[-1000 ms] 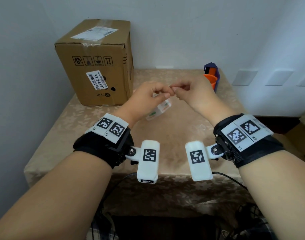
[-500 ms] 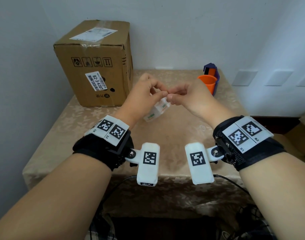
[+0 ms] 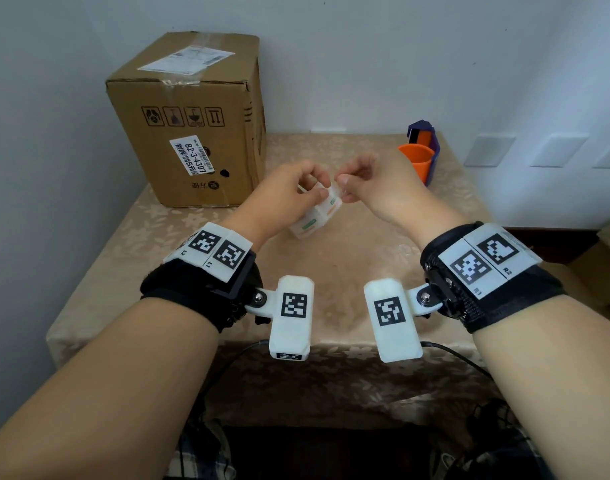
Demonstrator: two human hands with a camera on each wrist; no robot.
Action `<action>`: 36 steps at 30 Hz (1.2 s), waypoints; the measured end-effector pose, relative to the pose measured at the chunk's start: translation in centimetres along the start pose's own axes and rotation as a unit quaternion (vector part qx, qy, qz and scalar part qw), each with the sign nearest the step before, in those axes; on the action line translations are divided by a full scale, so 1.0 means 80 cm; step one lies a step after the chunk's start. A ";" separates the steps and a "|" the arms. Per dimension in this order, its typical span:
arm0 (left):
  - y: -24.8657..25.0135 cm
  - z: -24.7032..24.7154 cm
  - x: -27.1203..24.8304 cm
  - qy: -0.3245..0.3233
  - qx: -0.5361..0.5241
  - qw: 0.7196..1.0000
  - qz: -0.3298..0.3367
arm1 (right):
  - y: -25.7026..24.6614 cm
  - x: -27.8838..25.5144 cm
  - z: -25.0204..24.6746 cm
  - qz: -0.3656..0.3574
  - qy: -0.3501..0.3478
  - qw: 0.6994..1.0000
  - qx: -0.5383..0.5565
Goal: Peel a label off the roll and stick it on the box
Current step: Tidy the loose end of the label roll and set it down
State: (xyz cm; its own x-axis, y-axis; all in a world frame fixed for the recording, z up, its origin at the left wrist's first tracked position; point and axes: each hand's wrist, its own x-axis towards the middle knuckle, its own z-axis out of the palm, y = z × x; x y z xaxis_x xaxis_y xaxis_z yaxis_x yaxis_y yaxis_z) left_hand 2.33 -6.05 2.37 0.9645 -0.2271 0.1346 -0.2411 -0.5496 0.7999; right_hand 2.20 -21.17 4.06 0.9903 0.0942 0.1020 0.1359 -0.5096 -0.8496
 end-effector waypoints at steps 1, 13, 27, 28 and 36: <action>0.000 -0.001 0.000 -0.003 -0.002 1.000 -0.003 | 0.001 0.001 0.000 0.002 0.003 1.000 -0.006; -0.001 0.002 0.000 0.009 -0.001 1.000 -0.001 | 0.005 0.000 0.005 0.014 0.024 0.995 0.098; 0.004 0.007 -0.001 0.034 -0.026 0.999 -0.001 | 0.000 0.001 0.002 -0.015 0.060 0.990 -0.129; 0.006 0.007 -0.002 0.032 -0.026 0.999 0.001 | 0.002 0.001 0.002 -0.016 0.064 0.990 -0.128; 0.004 0.006 -0.005 -0.020 -0.013 1.000 -0.003 | 0.013 0.001 0.000 0.035 0.053 0.996 0.056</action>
State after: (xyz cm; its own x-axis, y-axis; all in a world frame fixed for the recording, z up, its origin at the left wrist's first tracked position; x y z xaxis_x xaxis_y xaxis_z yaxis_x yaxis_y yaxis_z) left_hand 1.81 -6.52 2.33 0.9607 -0.2562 0.1072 -0.2325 -0.5307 0.8151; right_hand 2.42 -21.73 3.18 0.9955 -0.0323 0.0891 0.0679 -0.4122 -0.9086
